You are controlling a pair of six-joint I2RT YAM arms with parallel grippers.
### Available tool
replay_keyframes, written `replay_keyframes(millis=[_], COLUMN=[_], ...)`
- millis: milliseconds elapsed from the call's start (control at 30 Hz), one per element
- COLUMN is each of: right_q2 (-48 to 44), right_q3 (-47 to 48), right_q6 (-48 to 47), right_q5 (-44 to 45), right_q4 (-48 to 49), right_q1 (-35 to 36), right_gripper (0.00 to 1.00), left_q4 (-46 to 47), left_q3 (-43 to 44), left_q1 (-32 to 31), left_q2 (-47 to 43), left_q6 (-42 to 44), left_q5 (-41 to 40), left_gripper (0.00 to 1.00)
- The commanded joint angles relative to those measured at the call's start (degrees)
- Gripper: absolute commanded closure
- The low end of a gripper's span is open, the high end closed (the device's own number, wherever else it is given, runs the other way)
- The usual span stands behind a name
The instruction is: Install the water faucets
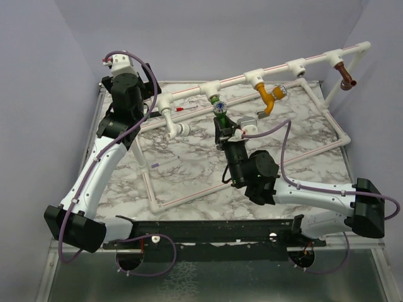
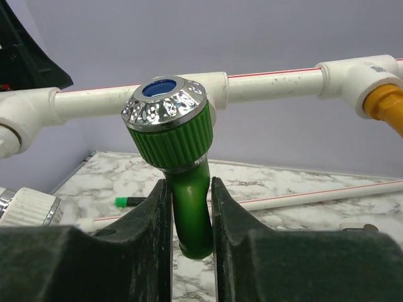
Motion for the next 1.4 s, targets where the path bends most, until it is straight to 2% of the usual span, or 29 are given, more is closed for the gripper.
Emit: replay_keyframes(millis=[0, 300, 767, 1167, 1367], right_q2=[-0.84, -4.44, -7.69, -7.35, -7.29], right_q3=[-0.78, -3.08, -4.79, -5.14, -5.38], right_q6=[13.56, 18.88, 19.42, 23.44, 24.04], right_q5=[1.16, 3.11, 3.99, 3.26, 0.24], right_q4=[7.16, 8.47, 10.5, 7.31, 4.82], right_q1=[-0.22, -0.19, -0.18, -0.24, -0.22], right_gripper=[0.99, 1.0, 0.99, 1.0, 0.99], left_q4=[-13.42, -13.42, -13.42, -13.42, -13.42], left_q3=[-3.24, -3.24, -3.24, -3.24, -3.24], left_q1=[-3.12, -3.04, -3.06, -3.1, -3.05], left_q2=[0.47, 0.54, 0.63, 0.82, 0.99], left_q6=[1.24, 1.24, 1.32, 1.24, 1.33], left_q5=[7.03, 7.22, 7.34, 7.63, 7.57], left_gripper=[0.01, 0.01, 0.01, 0.01, 0.01])
